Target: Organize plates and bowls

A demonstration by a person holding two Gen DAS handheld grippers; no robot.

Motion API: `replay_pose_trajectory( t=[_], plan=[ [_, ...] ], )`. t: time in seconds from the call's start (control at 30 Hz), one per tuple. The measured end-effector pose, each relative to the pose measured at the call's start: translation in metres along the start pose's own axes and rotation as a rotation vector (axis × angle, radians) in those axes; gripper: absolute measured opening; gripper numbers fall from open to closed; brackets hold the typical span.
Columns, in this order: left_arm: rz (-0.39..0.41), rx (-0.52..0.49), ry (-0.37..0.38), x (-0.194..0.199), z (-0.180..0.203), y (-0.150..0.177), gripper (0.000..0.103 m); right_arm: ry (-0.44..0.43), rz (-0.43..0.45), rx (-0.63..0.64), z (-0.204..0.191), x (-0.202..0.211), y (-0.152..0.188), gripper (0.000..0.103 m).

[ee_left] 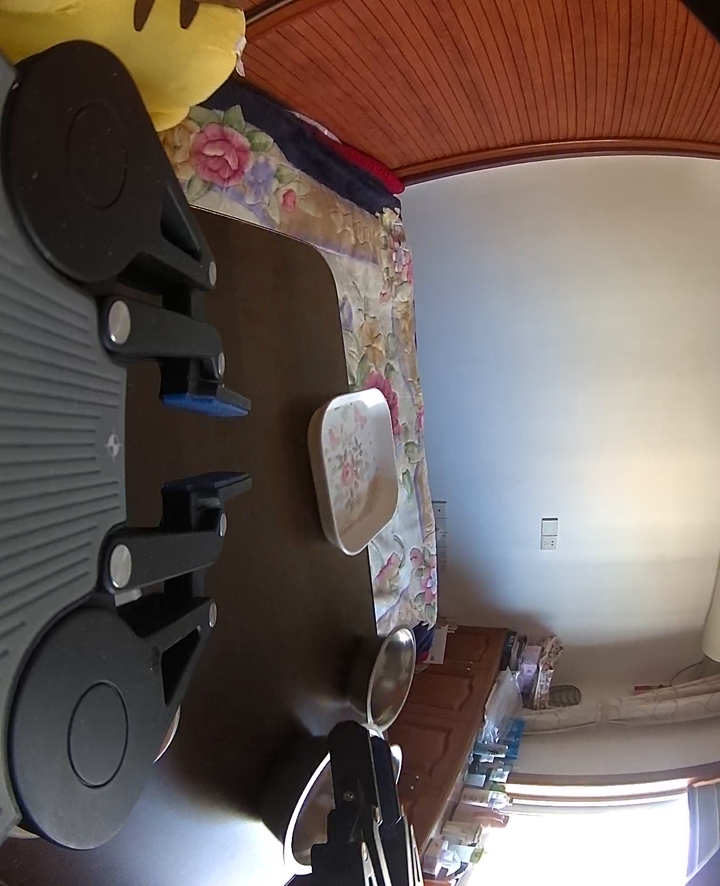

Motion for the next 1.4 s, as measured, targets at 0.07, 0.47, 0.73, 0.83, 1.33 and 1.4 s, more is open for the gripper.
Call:
replay_pose_trajectory(
  t=[0.07, 0.47, 0.73, 0.83, 1.33, 1.4],
  plan=[
    [-0.007, 0.001, 0.002, -0.009, -0.004, -0.005, 0.032, 0.000, -0.022, 0.012, 0.002, -0.010, -0.008, 0.040],
    [-0.044, 0.006, 0.018, -0.070, -0.023, -0.037, 0.038, -0.038, -0.192, 0.006, 0.019, -0.089, -0.044, 0.045],
    [-0.053, 0.024, -0.001, -0.114, -0.035, -0.059, 0.038, 0.020, -0.277, -0.043, 0.046, -0.134, -0.057, 0.045],
    [-0.055, 0.032, -0.004, -0.127, -0.041, -0.066, 0.038, 0.039, -0.311, -0.078, 0.055, -0.150, -0.062, 0.045],
    [-0.102, 0.079, 0.050, -0.169, -0.046, -0.077, 0.037, 0.068, -0.413, -0.139, 0.074, -0.194, -0.068, 0.039],
    [-0.105, 0.080, 0.056, -0.171, -0.045, -0.077, 0.037, 0.068, -0.419, -0.140, 0.075, -0.197, -0.068, 0.039]
  ],
)
Point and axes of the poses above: each gripper's, at about its wrist camera, not at the fingertips, and x roughly against the way its jaws point, z to its right, y to its underside, the point moved 1 cm from there along -x, roughly the way its jaws point, and after that the axes turned 6 degrees about -z, right-handed, at the moved point
